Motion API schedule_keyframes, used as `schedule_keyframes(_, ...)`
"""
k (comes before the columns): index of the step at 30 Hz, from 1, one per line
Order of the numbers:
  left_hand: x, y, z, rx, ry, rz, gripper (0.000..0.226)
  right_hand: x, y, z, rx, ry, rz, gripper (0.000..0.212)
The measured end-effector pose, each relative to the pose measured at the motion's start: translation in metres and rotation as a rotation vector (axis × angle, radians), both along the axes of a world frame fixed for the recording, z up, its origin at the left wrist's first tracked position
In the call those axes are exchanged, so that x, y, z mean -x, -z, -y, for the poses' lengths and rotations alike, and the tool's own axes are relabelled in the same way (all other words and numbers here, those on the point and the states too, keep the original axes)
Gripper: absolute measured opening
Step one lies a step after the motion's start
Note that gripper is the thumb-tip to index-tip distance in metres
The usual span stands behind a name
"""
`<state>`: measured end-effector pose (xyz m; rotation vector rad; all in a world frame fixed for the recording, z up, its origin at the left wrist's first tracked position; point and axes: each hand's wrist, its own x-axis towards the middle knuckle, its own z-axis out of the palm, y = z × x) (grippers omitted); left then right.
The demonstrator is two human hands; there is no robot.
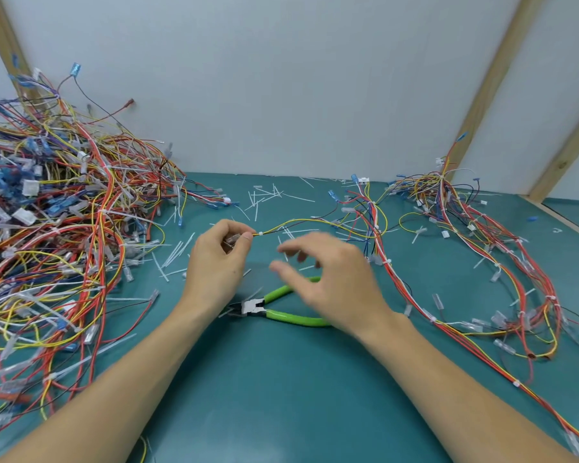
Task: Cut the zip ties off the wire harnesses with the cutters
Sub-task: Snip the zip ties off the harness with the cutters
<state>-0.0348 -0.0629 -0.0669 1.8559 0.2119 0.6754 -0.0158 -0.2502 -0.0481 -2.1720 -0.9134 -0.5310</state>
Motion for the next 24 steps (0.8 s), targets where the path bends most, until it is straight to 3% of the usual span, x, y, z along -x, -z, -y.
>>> schedule_keyframes(2, 0.001, -0.001, 0.000, 0.001, -0.008, 0.003, 0.013, -0.007, -0.007, 0.004, -0.162, 0.194, 0.207, 0.021)
schedule_keyframes(4, 0.002, -0.003, 0.001, 0.003, -0.020, 0.017, 0.015, -0.017, -0.013, 0.014, -0.164, 0.392, 0.262, 0.039)
schedule_keyframes(8, 0.005, -0.006, 0.002, 0.018, -0.052, 0.077, 0.020, -0.036, -0.006, 0.033, 0.119, 0.639, -0.098, 0.085)
schedule_keyframes(9, 0.005, -0.007, 0.002, 0.013, -0.058, 0.094, 0.020, -0.039, -0.004, 0.036, 0.205, 0.663, -0.177, 0.084)
schedule_keyframes(13, 0.005, -0.008, -0.001, 0.026, -0.087, 0.143, 0.023, -0.047, -0.003, 0.041, 0.343, 0.697, -0.209, 0.036)
schedule_keyframes(17, 0.004, -0.007, -0.003, 0.053, -0.099, 0.149, 0.025, -0.046, -0.003, 0.039, 0.332, 0.649, -0.205, 0.031)
schedule_keyframes(21, 0.001, -0.005, -0.005, 0.105, -0.077, 0.100, 0.027, -0.040, -0.001, 0.030, 0.129, 0.388, -0.292, 0.016)
schedule_keyframes(24, 0.002, -0.005, -0.003, 0.155, -0.037, 0.083, 0.028, -0.037, 0.003, 0.024, 0.073, 0.282, -0.226, 0.010)
